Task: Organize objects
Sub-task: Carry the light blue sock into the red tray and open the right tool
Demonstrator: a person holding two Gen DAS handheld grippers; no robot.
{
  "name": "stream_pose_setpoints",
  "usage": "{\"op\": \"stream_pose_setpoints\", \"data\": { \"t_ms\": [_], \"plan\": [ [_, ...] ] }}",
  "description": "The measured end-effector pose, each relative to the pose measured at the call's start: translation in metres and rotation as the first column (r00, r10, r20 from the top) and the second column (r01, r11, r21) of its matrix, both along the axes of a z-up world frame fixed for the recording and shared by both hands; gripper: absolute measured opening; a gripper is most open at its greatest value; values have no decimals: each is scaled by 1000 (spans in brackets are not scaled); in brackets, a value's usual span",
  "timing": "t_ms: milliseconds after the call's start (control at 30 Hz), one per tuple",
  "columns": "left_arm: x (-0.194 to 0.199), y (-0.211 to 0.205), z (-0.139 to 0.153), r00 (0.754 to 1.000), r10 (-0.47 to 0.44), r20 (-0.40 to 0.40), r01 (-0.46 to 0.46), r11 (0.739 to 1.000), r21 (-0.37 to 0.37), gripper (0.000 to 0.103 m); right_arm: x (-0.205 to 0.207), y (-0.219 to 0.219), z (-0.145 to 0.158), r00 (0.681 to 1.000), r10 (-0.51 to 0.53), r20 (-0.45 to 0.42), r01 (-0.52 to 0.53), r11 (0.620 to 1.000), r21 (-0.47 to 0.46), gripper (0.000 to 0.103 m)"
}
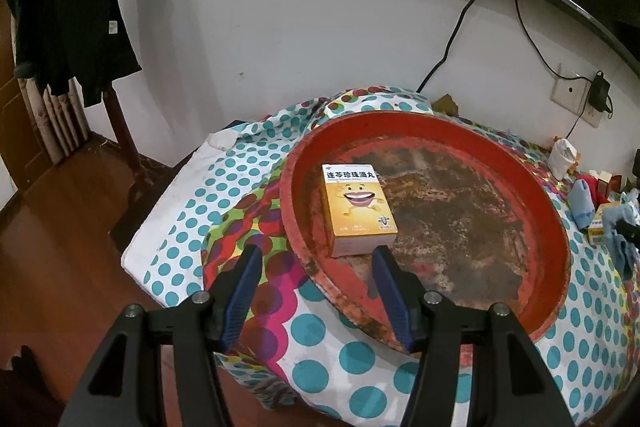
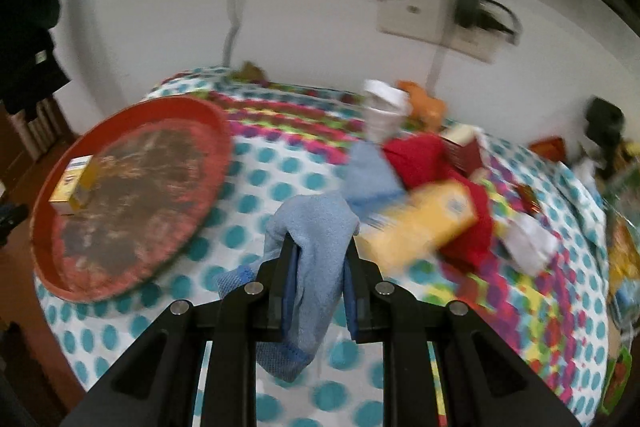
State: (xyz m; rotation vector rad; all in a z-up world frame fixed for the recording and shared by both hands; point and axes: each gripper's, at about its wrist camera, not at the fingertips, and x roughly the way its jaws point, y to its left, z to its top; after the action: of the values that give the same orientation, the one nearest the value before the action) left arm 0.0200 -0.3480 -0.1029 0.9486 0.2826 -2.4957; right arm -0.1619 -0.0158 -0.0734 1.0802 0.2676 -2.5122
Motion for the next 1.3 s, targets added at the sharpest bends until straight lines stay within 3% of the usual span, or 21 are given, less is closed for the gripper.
{"op": "stream_pose_setpoints", "data": {
  "t_ms": [267,533,1000,1100,1167,1233,1300],
  "plan": [
    [4,-11,1,999,49,-9,-48,999,14,59,6,-75,15,993,118,0,-118,992,-37,18],
    [14,-31,1,987,157,-23,-156,986,52,59,6,-137,12,981,191,20,-190,981,-32,18],
    [14,-37,-4,984,180,1,-179,982,64,59,-20,-164,-30,982,165,97,-171,983,64,18],
    [13,-38,-6,984,177,7,-177,982,71,59,-22,-164,-34,980,166,107,-174,982,67,24],
    [13,-37,-6,985,170,7,-171,982,76,59,-22,-164,-34,981,164,102,-171,983,67,36],
    [12,-37,-7,985,173,10,-173,982,76,59,-20,-162,-31,983,165,78,-170,984,60,59],
    [11,-37,-8,986,166,12,-167,983,83,59,-16,-159,-26,986,162,46,-165,984,63,64]
  ]
}}
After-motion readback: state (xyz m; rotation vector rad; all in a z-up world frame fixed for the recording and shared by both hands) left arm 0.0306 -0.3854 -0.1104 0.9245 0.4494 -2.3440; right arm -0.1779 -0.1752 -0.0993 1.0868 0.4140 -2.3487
